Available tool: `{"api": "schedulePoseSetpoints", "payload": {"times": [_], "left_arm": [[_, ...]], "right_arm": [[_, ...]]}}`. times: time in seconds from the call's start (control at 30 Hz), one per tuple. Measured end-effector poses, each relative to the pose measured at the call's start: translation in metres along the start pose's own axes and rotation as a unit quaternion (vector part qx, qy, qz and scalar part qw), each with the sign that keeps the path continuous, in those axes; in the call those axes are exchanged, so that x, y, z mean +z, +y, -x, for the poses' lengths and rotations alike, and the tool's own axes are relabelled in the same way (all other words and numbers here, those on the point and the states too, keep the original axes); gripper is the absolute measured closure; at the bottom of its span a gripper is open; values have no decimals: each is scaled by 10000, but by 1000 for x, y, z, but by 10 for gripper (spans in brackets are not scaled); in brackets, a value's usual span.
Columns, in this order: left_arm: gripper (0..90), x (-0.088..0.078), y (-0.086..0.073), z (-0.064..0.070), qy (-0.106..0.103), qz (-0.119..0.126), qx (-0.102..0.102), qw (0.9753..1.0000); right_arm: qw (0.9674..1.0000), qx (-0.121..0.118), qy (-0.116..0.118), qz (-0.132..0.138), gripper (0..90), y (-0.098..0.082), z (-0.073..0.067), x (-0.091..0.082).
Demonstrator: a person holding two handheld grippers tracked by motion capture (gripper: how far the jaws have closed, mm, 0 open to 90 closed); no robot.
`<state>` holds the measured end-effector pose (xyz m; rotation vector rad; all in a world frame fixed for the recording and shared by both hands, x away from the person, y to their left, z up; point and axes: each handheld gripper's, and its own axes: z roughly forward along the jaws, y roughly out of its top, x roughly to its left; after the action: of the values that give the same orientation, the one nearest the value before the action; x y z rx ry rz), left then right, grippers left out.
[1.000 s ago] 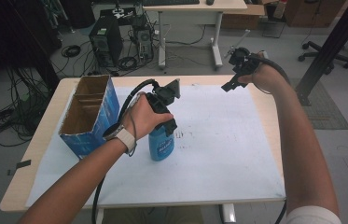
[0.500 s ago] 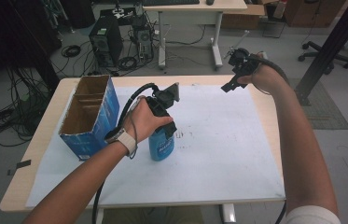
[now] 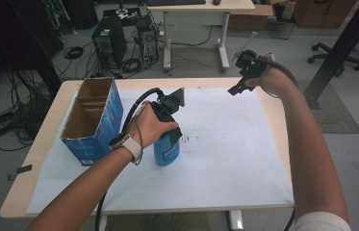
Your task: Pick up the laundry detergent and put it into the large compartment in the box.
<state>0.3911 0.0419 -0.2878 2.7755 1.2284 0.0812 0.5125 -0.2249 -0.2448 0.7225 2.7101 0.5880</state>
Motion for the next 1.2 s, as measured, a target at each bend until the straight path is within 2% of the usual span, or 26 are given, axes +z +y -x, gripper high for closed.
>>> {"api": "schedulePoseSetpoints", "payload": {"times": [0.37, 0.93, 1.2], "left_arm": [[177, 5, 0, -2, -23, -55, 3, 10000], [306, 6, 0, -2, -94, 1, -74, 9999], [363, 5, 1, 0, -118, 20, -3, 9999]], "right_arm": [[10000, 26, 5, 2, 72, -2, 1, 0], [10000, 39, 2, 9, 72, -4, 2, 0], [10000, 58, -7, 23, 72, -5, 2, -1]]}}
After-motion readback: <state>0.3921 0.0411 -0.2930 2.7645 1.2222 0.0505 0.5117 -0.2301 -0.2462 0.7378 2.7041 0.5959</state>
